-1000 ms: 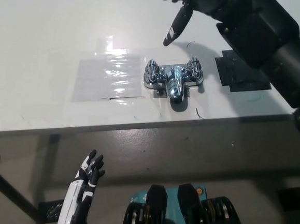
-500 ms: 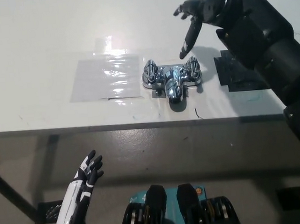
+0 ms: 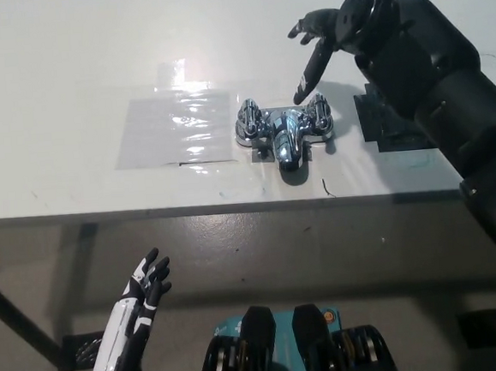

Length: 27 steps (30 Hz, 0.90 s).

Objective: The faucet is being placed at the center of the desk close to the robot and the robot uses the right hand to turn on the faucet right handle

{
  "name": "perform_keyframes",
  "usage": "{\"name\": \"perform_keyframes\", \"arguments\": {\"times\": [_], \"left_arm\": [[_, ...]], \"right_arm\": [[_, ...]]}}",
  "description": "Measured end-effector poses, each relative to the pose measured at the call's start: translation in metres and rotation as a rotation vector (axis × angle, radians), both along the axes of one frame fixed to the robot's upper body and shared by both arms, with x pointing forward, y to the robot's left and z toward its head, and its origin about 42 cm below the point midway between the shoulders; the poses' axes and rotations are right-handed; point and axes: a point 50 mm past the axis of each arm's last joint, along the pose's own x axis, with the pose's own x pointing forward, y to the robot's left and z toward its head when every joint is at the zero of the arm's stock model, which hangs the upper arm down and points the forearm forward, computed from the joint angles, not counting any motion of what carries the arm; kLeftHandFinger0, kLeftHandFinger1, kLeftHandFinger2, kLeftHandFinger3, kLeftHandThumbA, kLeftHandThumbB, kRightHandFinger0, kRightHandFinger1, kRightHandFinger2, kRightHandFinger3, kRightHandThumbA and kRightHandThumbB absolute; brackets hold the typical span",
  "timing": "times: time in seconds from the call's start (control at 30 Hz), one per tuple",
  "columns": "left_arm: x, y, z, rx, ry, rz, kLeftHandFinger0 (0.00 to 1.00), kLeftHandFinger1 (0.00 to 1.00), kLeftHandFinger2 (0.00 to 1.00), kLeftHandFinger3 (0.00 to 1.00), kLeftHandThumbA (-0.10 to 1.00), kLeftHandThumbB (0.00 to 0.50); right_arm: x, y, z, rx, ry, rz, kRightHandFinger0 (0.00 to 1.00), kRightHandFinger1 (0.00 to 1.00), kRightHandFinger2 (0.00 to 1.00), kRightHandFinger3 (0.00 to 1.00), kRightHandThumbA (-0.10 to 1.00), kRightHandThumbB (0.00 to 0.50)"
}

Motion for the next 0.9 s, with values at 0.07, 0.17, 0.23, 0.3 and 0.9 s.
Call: {"name": "perform_keyframes", "arguments": {"times": [0.07,0.17,0.23,0.3,0.9], "left_arm": [[0.0,0.0,0.0,0.0,0.0,0.0,1.0,1.0,1.0,1.0,0.89,0.15],[0.0,0.0,0.0,0.001,-0.001,0.0,1.0,1.0,1.0,1.0,0.89,0.162],[0.0,0.0,0.0,0.001,-0.001,0.0,1.0,1.0,1.0,1.0,0.89,0.154],[0.0,0.0,0.0,0.002,-0.002,0.0,1.0,1.0,1.0,1.0,0.89,0.149],[0.001,0.001,0.001,0.016,-0.004,-0.001,1.0,1.0,1.0,1.0,0.9,0.141]], "right_arm": [[0.0,0.0,-0.001,-0.019,-0.007,0.002,1.0,1.0,1.0,1.0,1.0,0.31],[0.0,0.0,-0.003,-0.056,-0.016,0.003,1.0,1.0,1.0,1.0,1.0,0.294],[0.001,-0.001,-0.005,-0.071,-0.015,0.001,1.0,1.0,1.0,1.0,1.0,0.289],[0.001,-0.003,-0.007,-0.093,-0.011,-0.004,1.0,1.0,1.0,1.0,1.0,0.254],[0.001,-0.004,-0.019,-0.165,0.001,0.02,1.0,1.0,1.0,1.0,1.0,0.322]]}}
